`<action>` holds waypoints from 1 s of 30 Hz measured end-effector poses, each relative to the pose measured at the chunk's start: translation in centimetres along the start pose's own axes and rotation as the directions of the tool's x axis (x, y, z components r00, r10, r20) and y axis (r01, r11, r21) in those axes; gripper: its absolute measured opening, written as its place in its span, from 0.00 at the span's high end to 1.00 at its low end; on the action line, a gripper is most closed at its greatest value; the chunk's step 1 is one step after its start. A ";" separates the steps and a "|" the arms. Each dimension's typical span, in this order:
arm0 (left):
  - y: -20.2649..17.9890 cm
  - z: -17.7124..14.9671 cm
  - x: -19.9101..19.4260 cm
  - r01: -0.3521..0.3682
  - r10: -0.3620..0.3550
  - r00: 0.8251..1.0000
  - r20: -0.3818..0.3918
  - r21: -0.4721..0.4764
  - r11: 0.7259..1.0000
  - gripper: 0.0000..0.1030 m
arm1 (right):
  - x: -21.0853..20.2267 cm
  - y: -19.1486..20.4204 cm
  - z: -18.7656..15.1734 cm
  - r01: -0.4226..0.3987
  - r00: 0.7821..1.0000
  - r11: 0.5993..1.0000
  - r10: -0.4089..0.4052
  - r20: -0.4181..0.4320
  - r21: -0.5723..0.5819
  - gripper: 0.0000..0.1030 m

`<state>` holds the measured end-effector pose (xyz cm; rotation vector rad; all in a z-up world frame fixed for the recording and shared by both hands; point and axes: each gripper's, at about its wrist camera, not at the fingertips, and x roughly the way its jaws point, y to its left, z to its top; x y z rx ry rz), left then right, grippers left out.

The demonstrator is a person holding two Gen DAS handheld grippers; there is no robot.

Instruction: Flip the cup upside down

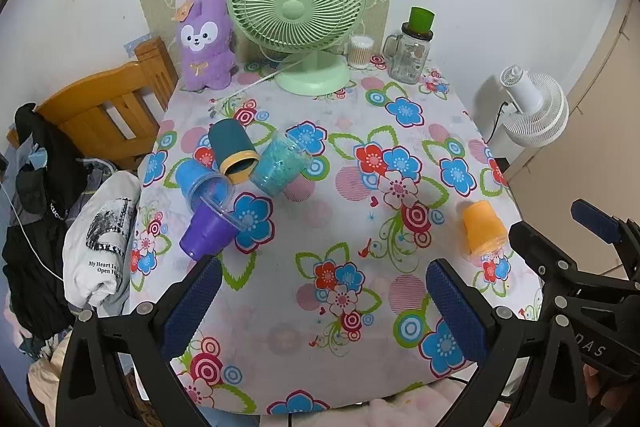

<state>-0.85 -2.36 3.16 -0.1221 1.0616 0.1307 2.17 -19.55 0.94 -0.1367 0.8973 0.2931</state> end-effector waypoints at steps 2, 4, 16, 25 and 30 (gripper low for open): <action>-0.1 0.0 0.0 -0.001 0.001 1.000 0.001 0.002 1.000 0.00 | -0.1 0.0 0.1 0.000 1.000 1.000 0.000 0.005 0.001 0.08; -0.1 0.0 0.0 -0.002 0.002 1.000 0.001 0.002 1.000 0.00 | -0.1 -0.1 0.0 0.000 1.000 1.000 0.000 0.005 0.002 0.08; 0.1 0.0 -0.4 -0.009 0.009 1.000 0.013 -0.001 1.000 0.00 | -0.2 -0.1 0.2 0.001 1.000 1.000 -0.002 0.013 0.004 0.08; 0.1 0.0 -0.4 -0.011 0.011 1.000 0.018 0.001 1.000 0.00 | -0.3 -0.1 0.2 0.004 1.000 1.000 -0.004 0.020 0.007 0.08; -0.4 0.5 -0.2 -0.007 0.007 1.000 0.013 0.006 1.000 0.00 | -0.2 -0.6 0.5 0.008 1.000 1.000 -0.008 0.014 0.015 0.08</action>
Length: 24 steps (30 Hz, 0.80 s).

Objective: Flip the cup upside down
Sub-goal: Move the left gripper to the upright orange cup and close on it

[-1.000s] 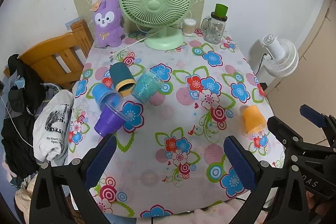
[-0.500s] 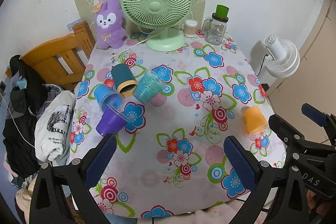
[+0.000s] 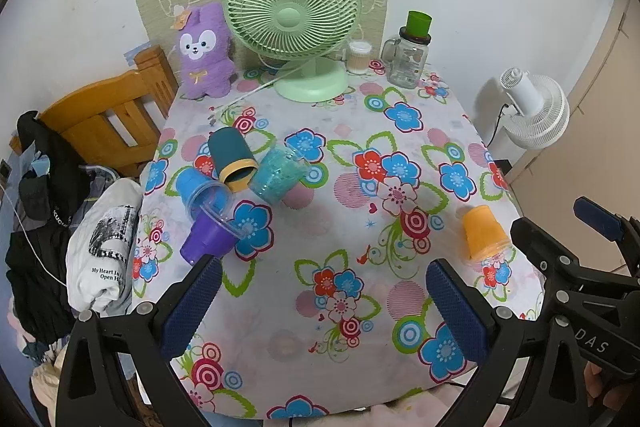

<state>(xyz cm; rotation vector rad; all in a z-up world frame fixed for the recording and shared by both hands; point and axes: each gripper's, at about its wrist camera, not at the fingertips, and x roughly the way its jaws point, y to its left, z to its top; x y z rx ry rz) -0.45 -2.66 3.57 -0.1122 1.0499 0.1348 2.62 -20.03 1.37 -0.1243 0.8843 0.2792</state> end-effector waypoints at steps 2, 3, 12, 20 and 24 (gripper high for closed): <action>-0.6 0.4 0.3 0.005 -0.005 1.000 -0.004 0.000 1.000 0.00 | 0.1 -0.4 0.1 0.004 1.000 1.000 -0.004 -0.005 0.001 0.08; -0.7 0.5 0.5 0.008 -0.008 1.000 -0.005 -0.001 1.000 0.00 | 0.2 -0.7 0.1 0.006 1.000 1.000 -0.006 -0.007 0.001 0.08; -4.1 1.7 4.0 0.035 -0.035 0.997 -0.066 0.001 0.999 0.00 | 2.5 -4.6 0.4 -0.006 0.998 0.999 0.008 -0.061 0.039 0.08; -9.0 1.2 9.6 0.072 -0.067 0.984 -0.163 0.027 0.997 0.00 | 6.1 -9.5 -0.2 0.034 0.993 0.996 -0.025 -0.115 0.080 0.08; -11.6 0.8 12.3 0.107 -0.094 0.972 -0.217 0.047 0.993 0.00 | 8.2 -12.0 -0.9 0.052 0.988 0.993 -0.036 -0.154 0.105 0.08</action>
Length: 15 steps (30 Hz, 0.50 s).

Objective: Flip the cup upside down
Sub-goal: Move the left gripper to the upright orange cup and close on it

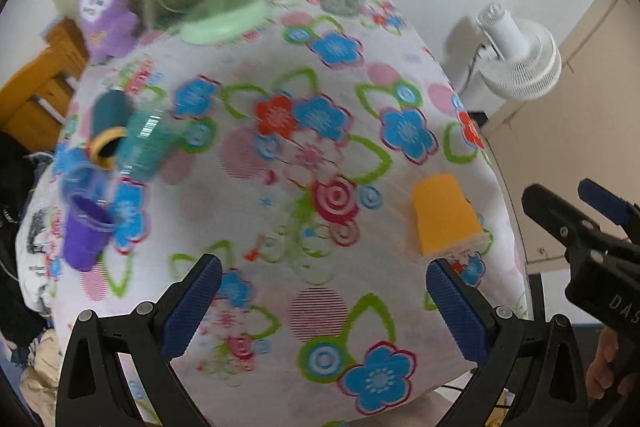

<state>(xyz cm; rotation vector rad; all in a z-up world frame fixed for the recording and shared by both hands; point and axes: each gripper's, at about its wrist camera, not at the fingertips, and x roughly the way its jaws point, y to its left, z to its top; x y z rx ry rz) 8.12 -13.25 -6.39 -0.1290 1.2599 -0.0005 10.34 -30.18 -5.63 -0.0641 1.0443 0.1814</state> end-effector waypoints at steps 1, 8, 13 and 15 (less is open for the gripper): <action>-0.6 0.1 0.7 0.005 -0.005 1.000 -0.008 0.008 1.000 0.00 | 0.5 -0.6 -0.1 0.003 1.000 1.000 -0.003 -0.007 0.006 0.08; -4.4 1.3 4.7 0.058 -0.056 0.997 -0.057 0.031 0.998 0.00 | 3.6 -3.6 -0.2 0.011 0.999 0.999 -0.009 -0.045 0.043 0.08; -6.8 2.2 7.2 0.108 -0.104 0.990 -0.100 0.037 0.993 0.00 | 5.1 -5.7 -0.1 0.028 0.998 0.996 -0.023 -0.061 0.081 0.08; -7.7 2.3 8.1 0.128 -0.124 0.986 -0.113 0.035 0.991 0.00 | 5.6 -6.5 -0.1 0.035 0.997 0.995 -0.028 -0.074 0.095 0.08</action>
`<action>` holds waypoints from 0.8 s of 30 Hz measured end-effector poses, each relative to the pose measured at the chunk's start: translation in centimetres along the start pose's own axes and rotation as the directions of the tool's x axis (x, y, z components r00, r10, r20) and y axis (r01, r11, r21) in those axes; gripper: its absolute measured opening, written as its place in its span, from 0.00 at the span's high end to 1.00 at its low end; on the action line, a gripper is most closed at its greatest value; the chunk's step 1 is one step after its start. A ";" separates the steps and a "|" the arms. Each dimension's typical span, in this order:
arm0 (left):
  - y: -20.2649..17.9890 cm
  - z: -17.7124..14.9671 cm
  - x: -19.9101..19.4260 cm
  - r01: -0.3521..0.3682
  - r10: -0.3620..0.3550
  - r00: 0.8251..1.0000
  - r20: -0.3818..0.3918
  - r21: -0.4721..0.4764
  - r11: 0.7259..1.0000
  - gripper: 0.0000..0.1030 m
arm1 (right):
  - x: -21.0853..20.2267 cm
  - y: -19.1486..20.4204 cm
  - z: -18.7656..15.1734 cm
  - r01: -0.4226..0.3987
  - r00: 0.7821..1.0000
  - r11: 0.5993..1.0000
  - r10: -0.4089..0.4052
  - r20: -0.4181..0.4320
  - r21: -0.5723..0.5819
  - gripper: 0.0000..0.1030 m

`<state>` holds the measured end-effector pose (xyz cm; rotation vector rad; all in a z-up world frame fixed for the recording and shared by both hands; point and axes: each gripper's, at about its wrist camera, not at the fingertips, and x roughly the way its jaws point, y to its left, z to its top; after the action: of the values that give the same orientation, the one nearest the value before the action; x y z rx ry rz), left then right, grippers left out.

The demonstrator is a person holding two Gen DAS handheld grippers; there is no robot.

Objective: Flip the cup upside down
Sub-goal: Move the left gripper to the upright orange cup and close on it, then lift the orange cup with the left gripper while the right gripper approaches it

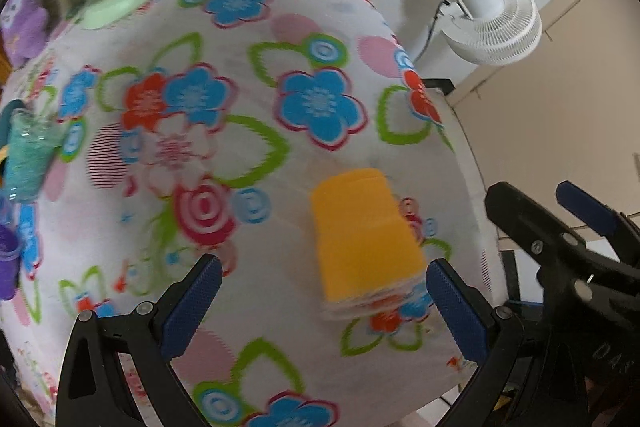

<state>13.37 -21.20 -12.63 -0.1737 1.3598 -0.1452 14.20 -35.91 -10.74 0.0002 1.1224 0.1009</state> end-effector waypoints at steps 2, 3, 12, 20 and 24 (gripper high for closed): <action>-0.5 0.4 1.3 0.024 -0.024 0.999 -0.035 -0.012 1.000 0.01 | 0.7 -0.6 0.1 0.009 1.000 1.000 -0.009 -0.015 0.008 0.08; -0.7 0.5 1.9 0.041 -0.042 0.998 -0.050 -0.024 0.999 0.01 | 0.9 -0.8 0.1 0.013 1.000 1.000 -0.013 -0.023 0.009 0.08; -0.5 0.7 3.8 0.062 -0.068 0.993 -0.096 -0.063 0.996 0.27 | 3.2 -1.3 0.0 0.022 0.997 1.000 -0.020 -0.076 0.015 0.08; 2.8 -0.4 1.9 -0.017 0.012 0.998 -0.063 -0.076 0.997 0.27 | 3.6 1.6 0.1 -0.017 0.996 1.000 0.015 -0.090 -0.020 0.08; 5.4 -1.4 0.4 -0.066 0.062 0.997 -0.040 -0.106 0.992 0.27 | 3.5 4.5 0.0 -0.052 0.994 0.997 0.047 -0.094 -0.055 0.08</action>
<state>12.13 -16.01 -14.43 -0.2180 1.4088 -0.0214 15.36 -31.12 -13.66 -0.0279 1.2124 0.1787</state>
